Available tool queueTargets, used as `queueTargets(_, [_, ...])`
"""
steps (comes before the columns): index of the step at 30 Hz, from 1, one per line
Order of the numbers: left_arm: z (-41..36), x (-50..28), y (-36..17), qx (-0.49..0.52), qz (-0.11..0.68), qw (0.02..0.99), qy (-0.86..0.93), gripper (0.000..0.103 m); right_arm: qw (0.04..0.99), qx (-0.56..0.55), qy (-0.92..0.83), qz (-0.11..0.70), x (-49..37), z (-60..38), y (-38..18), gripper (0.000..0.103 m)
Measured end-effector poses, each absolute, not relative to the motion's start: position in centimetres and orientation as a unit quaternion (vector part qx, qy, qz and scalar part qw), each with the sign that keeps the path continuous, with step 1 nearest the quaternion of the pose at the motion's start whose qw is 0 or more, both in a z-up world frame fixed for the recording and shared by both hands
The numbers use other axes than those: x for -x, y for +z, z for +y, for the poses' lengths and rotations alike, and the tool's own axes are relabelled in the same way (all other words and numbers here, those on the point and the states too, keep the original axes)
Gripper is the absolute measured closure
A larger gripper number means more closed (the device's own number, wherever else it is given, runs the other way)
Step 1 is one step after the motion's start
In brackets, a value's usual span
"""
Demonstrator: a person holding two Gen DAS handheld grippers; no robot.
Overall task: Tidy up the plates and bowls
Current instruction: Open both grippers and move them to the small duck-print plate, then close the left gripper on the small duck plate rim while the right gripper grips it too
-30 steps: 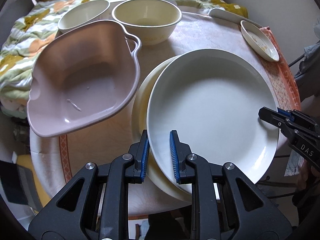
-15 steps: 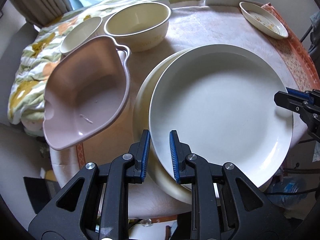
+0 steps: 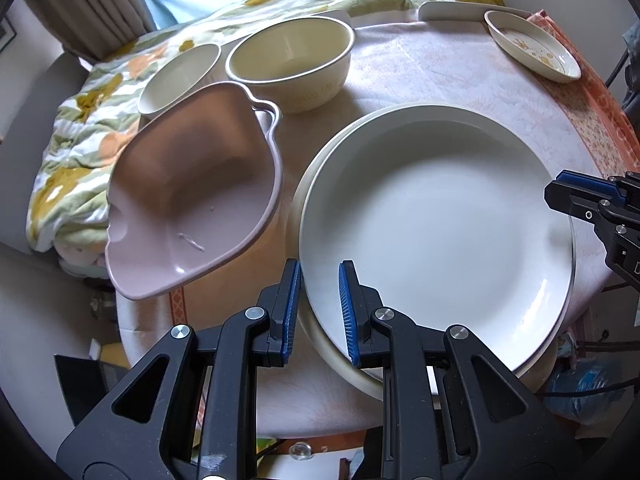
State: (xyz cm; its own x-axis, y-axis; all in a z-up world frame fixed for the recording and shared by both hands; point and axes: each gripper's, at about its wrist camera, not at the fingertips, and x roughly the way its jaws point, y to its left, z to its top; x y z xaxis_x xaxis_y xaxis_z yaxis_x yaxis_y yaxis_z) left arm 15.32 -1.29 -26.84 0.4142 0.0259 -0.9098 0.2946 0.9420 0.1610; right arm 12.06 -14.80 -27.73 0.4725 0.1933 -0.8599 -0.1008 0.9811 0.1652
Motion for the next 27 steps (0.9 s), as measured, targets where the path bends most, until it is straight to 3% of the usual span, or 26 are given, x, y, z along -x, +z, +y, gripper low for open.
queueTargets(10, [-2.1, -15.5, -19.7, -0.107, 0.487, 0.856, -0.139, 0.084, 0.875, -0.082, 0.09, 0.468, -11.5, -16.0, -23.0, 0.088])
queueTargets(11, [-2.5, -15.7, -18.8, -0.108, 0.477, 0.86, -0.145, 0.072, 0.877, -0.09, 0.086, 0.465, -11.4, -16.5, -22.3, 0.088])
queueTargets(12, [-3.0, -16.0, -17.9, -0.11, 0.468, 0.864, -0.151, 0.046, 0.876, -0.096, 0.083, 0.465, -11.3, -17.0, -21.8, 0.088])
queueTargets(13, [-3.6, -16.3, -17.0, -0.108, 0.455, 0.869, -0.161, 0.029, 0.877, -0.102, 0.076, 0.463, -11.2, -17.7, -21.2, 0.083])
queueTargets(14, [-4.0, -16.5, -16.1, -0.101, 0.439, 0.876, -0.174, 0.006, 0.881, -0.105, 0.065, 0.457, -11.0, -18.3, -20.6, 0.076])
queueTargets(15, [-4.6, -16.7, -15.2, -0.095, 0.423, 0.881, -0.188, 0.0, 0.884, -0.107, 0.053, 0.453, -10.7, -19.0, -20.0, 0.049])
queueTargets(16, [-5.2, -17.0, -14.4, -0.09, 0.412, 0.883, -0.206, 0.0, 0.886, -0.11, 0.04, 0.448, -10.4, -19.9, -19.4, 0.015])
queueTargets(17, [-6.0, -17.4, -13.8, -0.088, 0.406, 0.881, -0.227, 0.0, 0.89, -0.115, 0.027, 0.441, -9.9, -20.8, -18.8, 0.003])
queueTargets(27, [-18.6, -26.0, -10.7, -0.052, 0.413, 0.819, -0.394, 0.0, 0.881, -0.19, -0.089, 0.424, -8.9, -33.7, -15.1, 0.0])
